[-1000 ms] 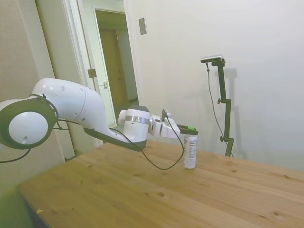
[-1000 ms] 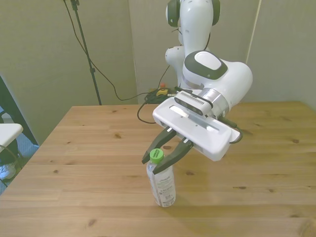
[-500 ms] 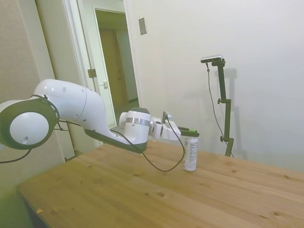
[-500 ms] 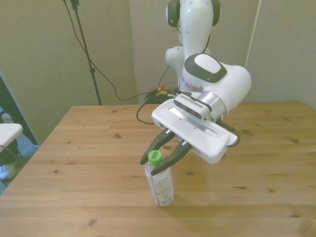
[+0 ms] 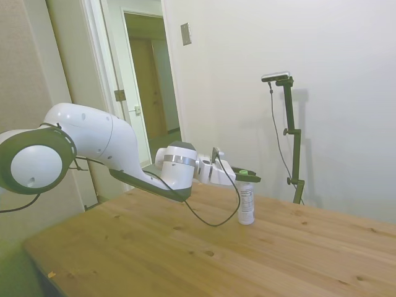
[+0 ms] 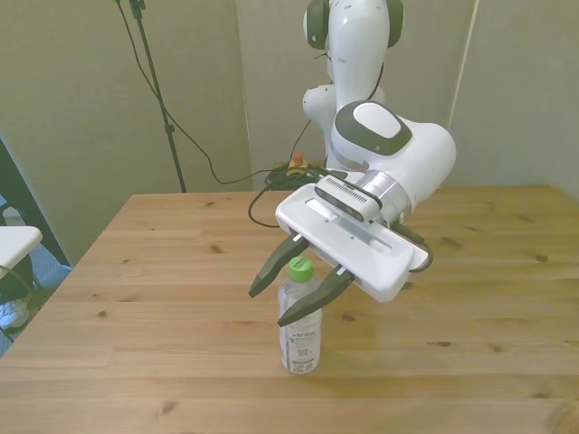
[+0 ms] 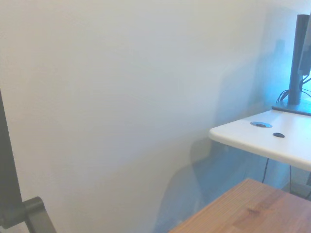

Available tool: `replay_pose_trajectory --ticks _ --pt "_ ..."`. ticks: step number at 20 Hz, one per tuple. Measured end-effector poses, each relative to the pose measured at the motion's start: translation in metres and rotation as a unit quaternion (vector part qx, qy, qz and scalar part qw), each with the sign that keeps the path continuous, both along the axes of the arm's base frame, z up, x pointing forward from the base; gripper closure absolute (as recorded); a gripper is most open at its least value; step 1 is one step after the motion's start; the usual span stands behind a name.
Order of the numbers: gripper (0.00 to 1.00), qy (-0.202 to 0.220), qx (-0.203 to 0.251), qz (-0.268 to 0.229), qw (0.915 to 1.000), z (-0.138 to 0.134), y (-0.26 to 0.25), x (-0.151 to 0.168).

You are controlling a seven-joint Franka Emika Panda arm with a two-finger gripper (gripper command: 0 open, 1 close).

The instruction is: Stand the water bottle

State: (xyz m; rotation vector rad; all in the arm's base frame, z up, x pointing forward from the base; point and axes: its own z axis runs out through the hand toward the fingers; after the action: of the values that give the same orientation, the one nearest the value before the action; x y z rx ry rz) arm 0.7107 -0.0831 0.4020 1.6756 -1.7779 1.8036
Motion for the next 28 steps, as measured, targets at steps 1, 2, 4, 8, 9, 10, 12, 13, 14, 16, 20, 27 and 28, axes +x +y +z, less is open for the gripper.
replay_pose_trajectory --ticks 1,2,4,8,9,10,12,13,14,16,20,27,28 --pt "0.0 -0.001 0.0 0.0 1.0 0.001 0.0 0.0" --pt "0.0 -0.001 0.002 0.0 1.0 0.003 0.001 -0.002" --pt "0.0 0.0 0.014 -0.004 0.9999 0.009 0.003 -0.006" --pt "0.0 0.032 0.064 -0.001 0.9975 0.041 0.015 -0.023" --pt "0.0 0.042 0.076 0.004 0.9962 0.052 0.017 -0.029" --pt "0.0 0.051 0.087 0.008 0.9949 0.064 0.019 -0.036" --pt "0.0 0.075 0.107 0.018 0.9912 0.089 0.02 -0.053" --pt "0.0 0.09 0.116 0.025 0.9889 0.099 0.021 -0.062" --pt "0.0 0.104 0.126 0.034 0.9859 0.107 0.021 -0.073" --pt "0.0 0.138 0.15 0.054 0.9776 0.114 0.022 -0.093" --pt "0.0 0.205 0.198 0.096 0.9537 0.12 0.029 -0.13" --pt "0.0 0.346 0.263 0.169 0.8844 0.136 0.043 -0.193" --pt "0.0 0.364 0.268 0.184 0.873 0.135 0.044 -0.203"
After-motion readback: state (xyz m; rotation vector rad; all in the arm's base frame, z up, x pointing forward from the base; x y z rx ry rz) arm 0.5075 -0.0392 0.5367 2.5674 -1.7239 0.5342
